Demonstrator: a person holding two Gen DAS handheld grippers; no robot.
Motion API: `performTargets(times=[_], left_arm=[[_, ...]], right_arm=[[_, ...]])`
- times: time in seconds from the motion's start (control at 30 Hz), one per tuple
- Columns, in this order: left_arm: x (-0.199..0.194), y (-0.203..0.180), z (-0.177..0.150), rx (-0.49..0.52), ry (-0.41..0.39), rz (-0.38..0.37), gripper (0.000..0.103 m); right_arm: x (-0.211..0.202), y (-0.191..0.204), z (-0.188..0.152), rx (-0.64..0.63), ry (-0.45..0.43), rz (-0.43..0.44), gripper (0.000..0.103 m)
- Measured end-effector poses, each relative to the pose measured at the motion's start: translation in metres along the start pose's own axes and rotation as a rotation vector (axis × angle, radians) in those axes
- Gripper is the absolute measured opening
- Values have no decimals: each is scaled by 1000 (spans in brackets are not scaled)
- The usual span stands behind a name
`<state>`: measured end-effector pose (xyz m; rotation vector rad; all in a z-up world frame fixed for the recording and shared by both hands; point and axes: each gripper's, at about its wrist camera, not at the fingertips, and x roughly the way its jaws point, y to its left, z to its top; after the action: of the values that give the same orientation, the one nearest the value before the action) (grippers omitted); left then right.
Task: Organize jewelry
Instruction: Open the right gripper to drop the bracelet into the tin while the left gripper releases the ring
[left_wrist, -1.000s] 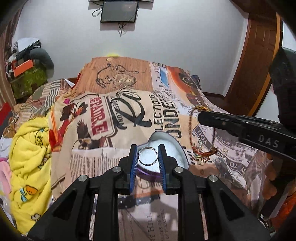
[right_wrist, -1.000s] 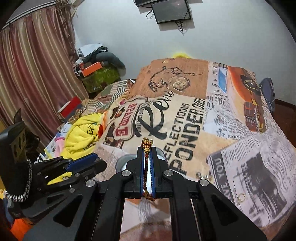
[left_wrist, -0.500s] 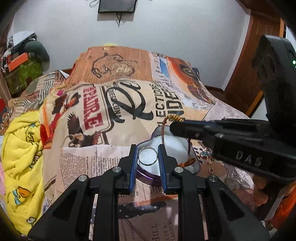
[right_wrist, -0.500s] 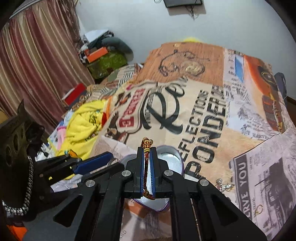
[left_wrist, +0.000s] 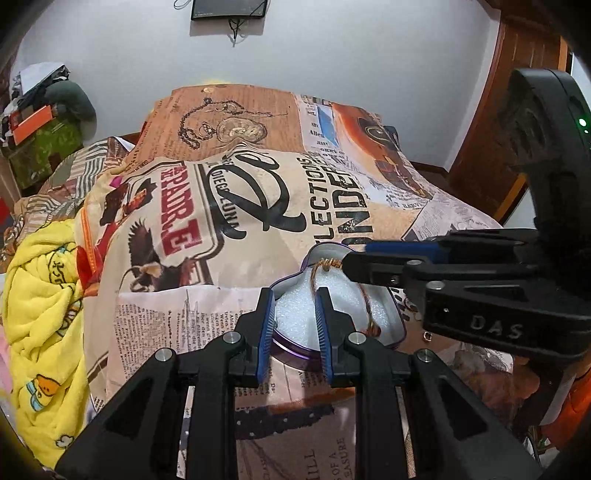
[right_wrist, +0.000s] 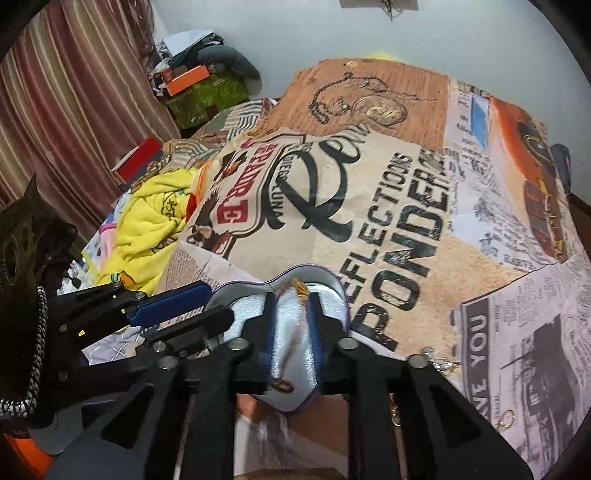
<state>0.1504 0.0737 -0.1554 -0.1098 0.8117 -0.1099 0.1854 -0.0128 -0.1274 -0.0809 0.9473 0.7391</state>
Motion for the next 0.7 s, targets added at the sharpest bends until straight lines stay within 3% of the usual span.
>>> performTargets(times=[0.1, 0.47, 0.7], left_arm=[[-9, 0, 2, 2, -14, 10, 21], [-39, -24, 11, 29, -53, 28, 21], [-45, -54, 10, 55, -53, 21, 29]], right_arm=[[-9, -2, 0, 2, -29, -16, 30], [-66, -18, -12, 29, -132, -114, 30], [-94, -34, -31, 63, -166, -158, 30]])
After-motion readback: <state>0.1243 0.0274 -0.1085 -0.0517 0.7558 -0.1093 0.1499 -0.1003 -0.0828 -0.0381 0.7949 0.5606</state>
